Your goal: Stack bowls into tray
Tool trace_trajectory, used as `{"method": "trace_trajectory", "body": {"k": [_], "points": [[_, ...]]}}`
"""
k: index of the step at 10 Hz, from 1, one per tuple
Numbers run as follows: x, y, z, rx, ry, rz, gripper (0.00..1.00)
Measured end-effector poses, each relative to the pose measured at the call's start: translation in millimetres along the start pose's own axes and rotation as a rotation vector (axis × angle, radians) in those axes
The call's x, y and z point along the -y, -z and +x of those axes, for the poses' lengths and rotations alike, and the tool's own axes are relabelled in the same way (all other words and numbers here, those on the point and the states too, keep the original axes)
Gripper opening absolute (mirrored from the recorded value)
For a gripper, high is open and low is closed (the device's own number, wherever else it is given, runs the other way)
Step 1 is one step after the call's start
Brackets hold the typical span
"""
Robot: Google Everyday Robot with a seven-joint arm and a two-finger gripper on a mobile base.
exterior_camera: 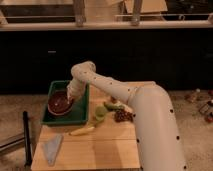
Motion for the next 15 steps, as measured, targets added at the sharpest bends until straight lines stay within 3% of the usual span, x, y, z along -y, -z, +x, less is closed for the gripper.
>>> {"method": "trace_trajectory", "body": {"k": [4,6,11,15], "points": [[4,-15,2,0.068,0.002,-0.025,0.69],[10,-17,3,0.084,0.016,-0.05,0.8],[12,-13,4,0.084,0.011,-0.112,0.8],[23,12,8,0.015,0.011,-0.118,0.8]]}}
